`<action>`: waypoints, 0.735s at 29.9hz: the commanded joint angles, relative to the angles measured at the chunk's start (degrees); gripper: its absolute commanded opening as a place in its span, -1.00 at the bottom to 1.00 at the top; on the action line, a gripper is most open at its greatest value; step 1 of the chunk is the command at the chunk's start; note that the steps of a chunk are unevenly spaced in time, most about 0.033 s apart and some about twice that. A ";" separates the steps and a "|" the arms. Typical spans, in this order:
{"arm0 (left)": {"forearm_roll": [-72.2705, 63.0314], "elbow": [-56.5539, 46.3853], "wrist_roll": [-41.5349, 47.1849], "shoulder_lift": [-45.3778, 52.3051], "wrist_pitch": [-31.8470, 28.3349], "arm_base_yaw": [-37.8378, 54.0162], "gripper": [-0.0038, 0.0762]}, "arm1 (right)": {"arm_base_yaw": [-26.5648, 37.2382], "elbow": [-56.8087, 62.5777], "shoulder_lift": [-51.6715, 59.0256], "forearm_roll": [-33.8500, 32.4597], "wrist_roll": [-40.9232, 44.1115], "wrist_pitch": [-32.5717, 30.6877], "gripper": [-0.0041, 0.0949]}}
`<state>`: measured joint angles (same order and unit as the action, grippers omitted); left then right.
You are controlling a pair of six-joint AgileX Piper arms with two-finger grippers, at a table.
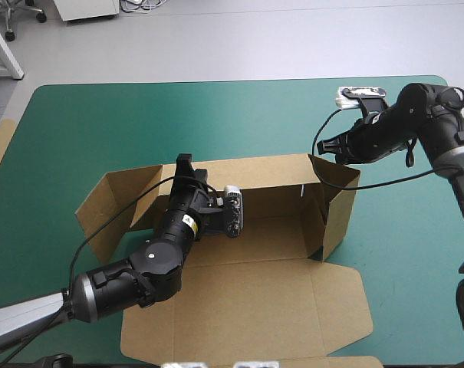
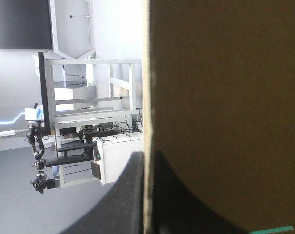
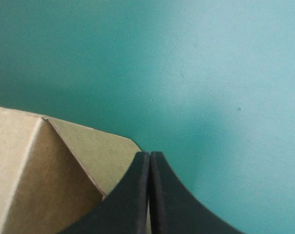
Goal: Fold the box
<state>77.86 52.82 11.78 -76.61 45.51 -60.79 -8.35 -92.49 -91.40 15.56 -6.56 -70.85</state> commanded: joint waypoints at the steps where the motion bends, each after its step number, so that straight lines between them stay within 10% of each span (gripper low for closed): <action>1: 3.55 1.35 0.61 2.10 1.20 -0.40 -0.93 | 0.33 -1.31 3.94 0.48 0.04 -0.51 -0.96; 12: 3.93 1.35 1.73 2.10 1.00 -0.29 -0.93 | 0.33 11.09 10.16 -0.29 -0.55 0.53 -0.96; 22: 3.93 1.35 1.99 2.10 0.95 -0.29 -0.93 | 0.33 25.00 22.07 2.94 -7.75 14.52 -0.96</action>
<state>78.04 52.82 12.67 -76.61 45.56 -60.79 -8.35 -70.50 -74.27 16.29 -10.84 -63.00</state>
